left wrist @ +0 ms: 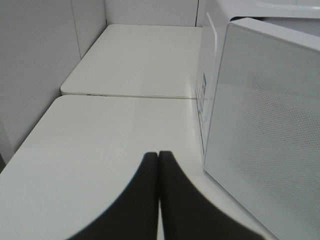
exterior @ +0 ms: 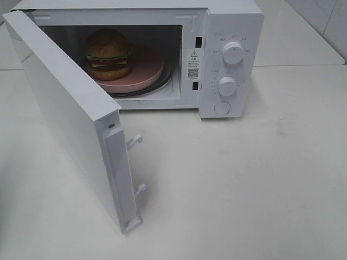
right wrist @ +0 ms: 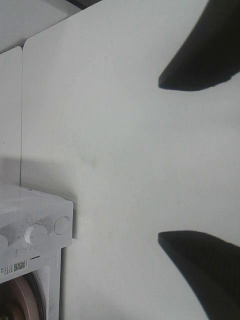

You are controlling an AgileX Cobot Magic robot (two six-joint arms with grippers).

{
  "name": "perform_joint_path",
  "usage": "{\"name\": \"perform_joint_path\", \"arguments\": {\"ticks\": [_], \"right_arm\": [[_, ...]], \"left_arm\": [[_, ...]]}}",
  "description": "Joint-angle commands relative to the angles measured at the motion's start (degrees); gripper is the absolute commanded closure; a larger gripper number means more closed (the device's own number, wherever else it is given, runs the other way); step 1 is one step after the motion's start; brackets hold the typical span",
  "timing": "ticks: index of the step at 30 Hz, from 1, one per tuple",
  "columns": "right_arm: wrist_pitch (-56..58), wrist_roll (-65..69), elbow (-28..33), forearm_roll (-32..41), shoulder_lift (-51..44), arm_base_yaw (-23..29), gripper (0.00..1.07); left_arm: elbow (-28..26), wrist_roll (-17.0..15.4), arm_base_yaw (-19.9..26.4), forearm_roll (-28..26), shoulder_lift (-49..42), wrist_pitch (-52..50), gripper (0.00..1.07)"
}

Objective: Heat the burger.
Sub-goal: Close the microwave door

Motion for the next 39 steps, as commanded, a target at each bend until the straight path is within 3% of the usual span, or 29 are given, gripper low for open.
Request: {"name": "perform_joint_path", "arguments": {"ticks": [1, 3, 5, 6, 8, 11, 15, 21, 26, 32, 39], "right_arm": [[-0.1, -0.2, 0.1, 0.2, -1.8, -0.4, 0.32], [-0.1, -0.2, 0.1, 0.2, -1.8, -0.4, 0.32], [-0.1, -0.2, 0.1, 0.2, -1.8, -0.4, 0.32], [-0.1, -0.2, 0.1, 0.2, -1.8, -0.4, 0.32], [-0.1, -0.2, 0.1, 0.2, -1.8, -0.4, 0.32], [-0.1, -0.2, 0.1, 0.2, -1.8, -0.4, 0.32], [-0.1, -0.2, 0.1, 0.2, -1.8, -0.4, 0.32], [-0.1, -0.2, 0.1, 0.2, -1.8, -0.4, 0.32], [-0.1, -0.2, 0.1, 0.2, -1.8, -0.4, 0.32], [-0.1, -0.2, 0.1, 0.2, -1.8, -0.4, 0.32], [-0.1, -0.2, 0.1, 0.2, -1.8, -0.4, 0.32]], "left_arm": [[0.1, -1.2, 0.1, 4.2, 3.7, -5.0, 1.07], [0.1, -2.6, 0.1, 5.7, 5.6, -6.5, 1.07], [0.1, -9.7, 0.1, 10.9, 12.1, -12.1, 1.07], [0.1, -9.7, 0.1, 10.9, 12.1, -12.1, 1.07], [-0.1, -14.0, 0.1, 17.0, 16.2, -15.9, 1.07], [-0.1, -16.3, 0.1, 21.7, 19.9, -19.7, 1.07], [-0.1, -16.6, -0.4, 23.3, 22.9, -23.4, 1.07], [-2.4, -15.9, -6.2, 22.4, 27.9, -24.8, 1.07], [-4.1, -13.5, -11.3, 19.7, 32.2, -25.0, 1.07], [-4.6, -11.2, -16.3, 11.0, 35.6, -26.5, 1.07], [-6.2, -9.4, -19.8, 10.2, 37.7, -26.4, 1.07]]}}
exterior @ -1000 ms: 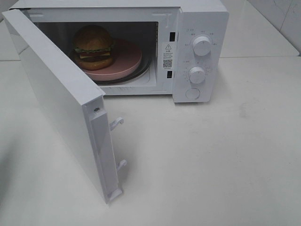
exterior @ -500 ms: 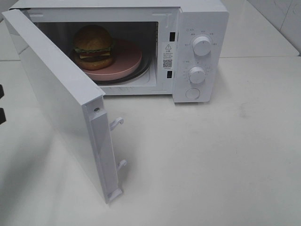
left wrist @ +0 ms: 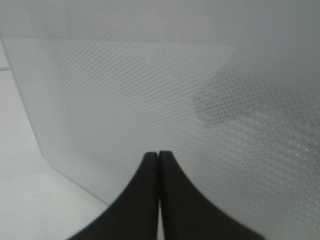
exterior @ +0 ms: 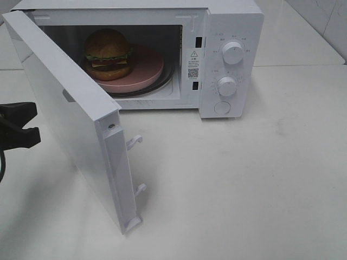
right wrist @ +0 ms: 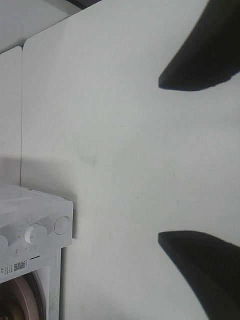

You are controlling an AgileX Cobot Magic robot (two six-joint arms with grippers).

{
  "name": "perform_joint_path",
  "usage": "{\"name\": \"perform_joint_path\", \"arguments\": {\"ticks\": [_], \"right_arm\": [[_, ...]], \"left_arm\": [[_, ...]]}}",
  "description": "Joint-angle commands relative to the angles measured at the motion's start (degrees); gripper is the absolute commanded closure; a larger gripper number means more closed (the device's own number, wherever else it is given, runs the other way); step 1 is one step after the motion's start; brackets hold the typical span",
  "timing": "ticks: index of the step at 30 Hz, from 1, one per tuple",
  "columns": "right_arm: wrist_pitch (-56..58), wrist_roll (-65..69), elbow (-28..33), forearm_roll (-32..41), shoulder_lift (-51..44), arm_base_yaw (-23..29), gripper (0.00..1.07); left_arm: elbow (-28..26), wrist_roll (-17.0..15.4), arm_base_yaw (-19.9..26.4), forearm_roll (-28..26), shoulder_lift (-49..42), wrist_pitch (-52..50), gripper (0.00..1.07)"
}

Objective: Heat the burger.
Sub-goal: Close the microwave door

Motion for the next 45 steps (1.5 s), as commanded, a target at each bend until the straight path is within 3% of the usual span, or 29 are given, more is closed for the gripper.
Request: {"name": "perform_joint_path", "arguments": {"ticks": [1, 5, 15, 22, 32, 38, 45], "right_arm": [[-0.1, -0.2, 0.1, 0.2, -1.8, -0.4, 0.32], [-0.1, -0.2, 0.1, 0.2, -1.8, -0.4, 0.32], [-0.1, -0.2, 0.1, 0.2, -1.8, -0.4, 0.32], [-0.1, -0.2, 0.1, 0.2, -1.8, -0.4, 0.32], [-0.1, -0.2, 0.1, 0.2, -1.8, -0.4, 0.32], [-0.1, -0.2, 0.1, 0.2, -1.8, -0.4, 0.32], [-0.1, -0.2, 0.1, 0.2, -1.8, -0.4, 0.32]], "left_arm": [[-1.8, 0.7, -2.5, -1.8, 1.9, -0.9, 1.07], [-3.0, 1.1, -4.4, -3.8, 3.7, -0.9, 1.07], [-8.8, 7.0, -14.7, -16.4, 8.9, -0.6, 1.07], [-12.9, 9.3, -19.4, -21.4, 11.4, 0.9, 1.07], [-21.7, 13.6, -24.0, -29.2, 16.2, 4.1, 1.07], [-25.9, 13.9, -24.6, -30.2, 18.6, 6.4, 1.07], [-34.4, 17.0, -24.8, -32.8, 23.4, 9.3, 1.07]]}}
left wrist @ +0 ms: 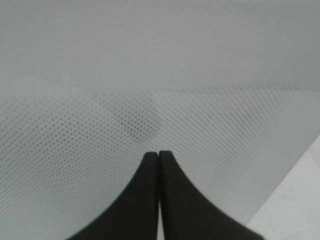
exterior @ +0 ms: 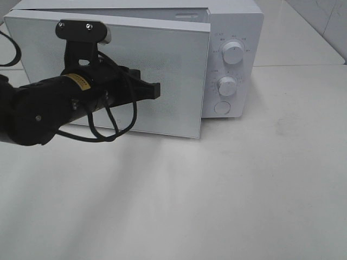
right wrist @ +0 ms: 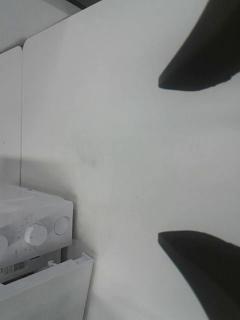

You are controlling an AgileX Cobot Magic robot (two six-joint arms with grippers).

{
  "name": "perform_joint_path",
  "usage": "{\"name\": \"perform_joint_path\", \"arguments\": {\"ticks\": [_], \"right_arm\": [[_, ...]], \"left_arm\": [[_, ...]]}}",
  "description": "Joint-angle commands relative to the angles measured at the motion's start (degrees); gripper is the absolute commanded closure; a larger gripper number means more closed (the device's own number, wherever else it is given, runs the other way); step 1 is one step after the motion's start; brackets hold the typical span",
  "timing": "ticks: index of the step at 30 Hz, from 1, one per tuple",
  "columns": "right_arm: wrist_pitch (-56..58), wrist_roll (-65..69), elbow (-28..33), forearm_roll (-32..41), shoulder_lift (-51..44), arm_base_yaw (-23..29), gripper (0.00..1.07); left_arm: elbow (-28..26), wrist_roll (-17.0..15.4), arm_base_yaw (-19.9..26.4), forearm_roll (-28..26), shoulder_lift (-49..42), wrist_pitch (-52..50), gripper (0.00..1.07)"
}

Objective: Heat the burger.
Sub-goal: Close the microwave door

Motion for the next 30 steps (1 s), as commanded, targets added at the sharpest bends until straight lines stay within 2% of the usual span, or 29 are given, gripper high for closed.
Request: {"name": "perform_joint_path", "arguments": {"ticks": [1, 4, 6, 11, 18, 20, 21, 23, 30], "right_arm": [[-0.1, -0.2, 0.1, 0.2, -1.8, -0.4, 0.32], [-0.1, -0.2, 0.1, 0.2, -1.8, -0.4, 0.32], [-0.1, -0.2, 0.1, 0.2, -1.8, -0.4, 0.32], [-0.1, -0.2, 0.1, 0.2, -1.8, -0.4, 0.32], [-0.1, -0.2, 0.1, 0.2, -1.8, -0.4, 0.32], [-0.1, -0.2, 0.1, 0.2, -1.8, -0.4, 0.32], [-0.1, -0.2, 0.1, 0.2, -1.8, -0.4, 0.32], [-0.1, -0.2, 0.1, 0.2, -1.8, -0.4, 0.32], [-0.1, -0.2, 0.1, 0.2, -1.8, -0.4, 0.32]], "left_arm": [[-2.4, 1.0, -0.3, -1.4, 1.1, 0.6, 1.07], [-4.9, 1.4, -0.3, -3.0, 2.3, 1.5, 1.07], [-7.0, 3.4, -0.3, -4.6, 3.6, 2.1, 1.07], [-9.9, 5.1, -0.3, -6.4, 6.0, 3.2, 1.07], [-12.9, 5.2, -0.3, -9.2, 8.2, 3.2, 1.07], [-15.2, 7.8, -0.3, -10.1, 9.5, 3.6, 1.07], [-15.2, 7.8, -0.3, -10.1, 9.5, 3.6, 1.07], [-17.4, 11.0, -0.3, -13.2, 10.5, 3.6, 1.07], [-21.5, 15.1, 0.9, -18.4, 12.4, 4.8, 1.07]]}}
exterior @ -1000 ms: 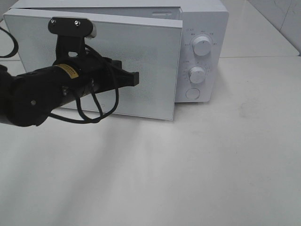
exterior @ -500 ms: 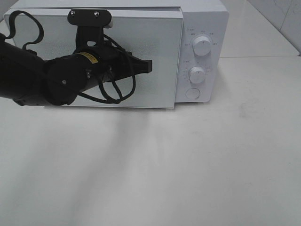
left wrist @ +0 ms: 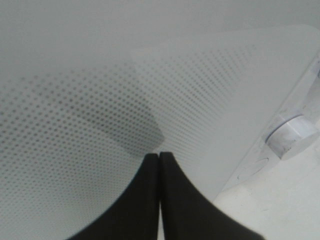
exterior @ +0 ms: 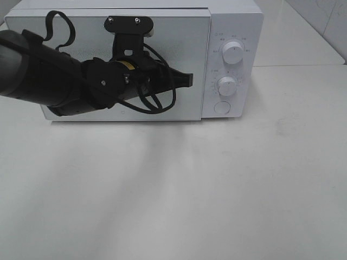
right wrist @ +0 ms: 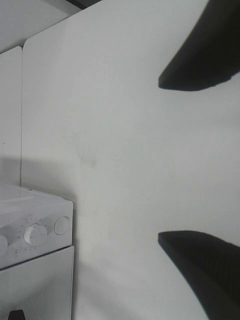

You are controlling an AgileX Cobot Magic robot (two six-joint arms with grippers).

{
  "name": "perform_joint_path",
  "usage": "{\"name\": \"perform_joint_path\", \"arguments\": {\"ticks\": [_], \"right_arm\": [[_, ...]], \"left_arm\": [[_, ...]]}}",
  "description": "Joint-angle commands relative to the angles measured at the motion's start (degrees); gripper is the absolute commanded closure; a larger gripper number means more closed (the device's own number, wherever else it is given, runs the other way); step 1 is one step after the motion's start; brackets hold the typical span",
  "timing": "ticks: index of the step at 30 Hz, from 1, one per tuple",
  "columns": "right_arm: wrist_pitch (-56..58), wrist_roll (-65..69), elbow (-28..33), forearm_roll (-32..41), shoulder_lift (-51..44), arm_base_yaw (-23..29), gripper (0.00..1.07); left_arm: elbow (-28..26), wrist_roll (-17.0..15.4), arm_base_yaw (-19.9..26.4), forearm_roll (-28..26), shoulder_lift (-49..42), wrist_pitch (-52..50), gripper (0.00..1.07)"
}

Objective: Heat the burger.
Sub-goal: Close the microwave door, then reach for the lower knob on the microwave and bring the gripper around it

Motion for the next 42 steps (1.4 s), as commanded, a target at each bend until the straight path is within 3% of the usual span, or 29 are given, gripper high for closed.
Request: {"name": "perform_joint_path", "arguments": {"ticks": [1, 8, 16, 24, 26, 29, 31, 32, 34, 35, 37, 40, 42], "right_arm": [[-0.1, -0.2, 0.1, 0.2, -1.8, -0.4, 0.32], [-0.1, -0.1, 0.1, 0.2, -1.8, -0.4, 0.32], [-0.1, -0.1, 0.1, 0.2, -1.8, -0.4, 0.32], [-0.1, -0.1, 0.1, 0.2, -1.8, -0.4, 0.32], [-0.1, -0.1, 0.1, 0.2, -1.8, -0.4, 0.32], [-0.1, -0.1, 0.1, 0.2, -1.8, -0.4, 0.32], [-0.1, -0.1, 0.1, 0.2, -1.8, -0.4, 0.32], [-0.1, -0.1, 0.1, 0.2, -1.8, -0.4, 0.32], [-0.1, -0.1, 0.1, 0.2, -1.8, -0.4, 0.32], [-0.1, -0.1, 0.1, 0.2, -1.8, -0.4, 0.32], [-0.1, -0.1, 0.1, 0.2, -1.8, -0.4, 0.32], [-0.1, -0.1, 0.1, 0.2, -1.8, -0.4, 0.32], [-0.1, -0.1, 0.1, 0.2, -1.8, -0.4, 0.32]], "left_arm": [[-3.3, 1.4, 2.3, -3.2, 0.9, -6.1, 1.07], [-4.1, 1.8, 2.7, -2.9, 1.0, -4.8, 1.07], [-3.8, 8.0, 0.2, -2.6, -1.4, 2.9, 1.07], [2.4, 8.8, -2.9, -2.6, -6.0, 8.5, 1.07], [5.3, 8.7, -3.0, -2.8, -8.9, 16.2, 1.06], [5.9, 8.7, -3.0, -2.8, -9.5, 18.2, 1.04], [6.9, 8.8, -2.8, -2.3, -11.3, 24.4, 0.83], [6.9, 8.8, -2.8, -2.3, -11.3, 24.4, 0.83], [7.1, 8.6, -2.6, -1.9, -12.7, 30.9, 0.29], [7.1, 8.6, -2.6, -1.9, -12.7, 30.9, 0.29], [7.1, 8.7, -2.6, -1.2, -14.0, 36.0, 0.05], [7.1, 8.8, -2.6, -0.6, -14.6, 37.2, 0.06], [7.1, 8.8, -2.6, 3.6, -15.8, 42.7, 0.07]]}}
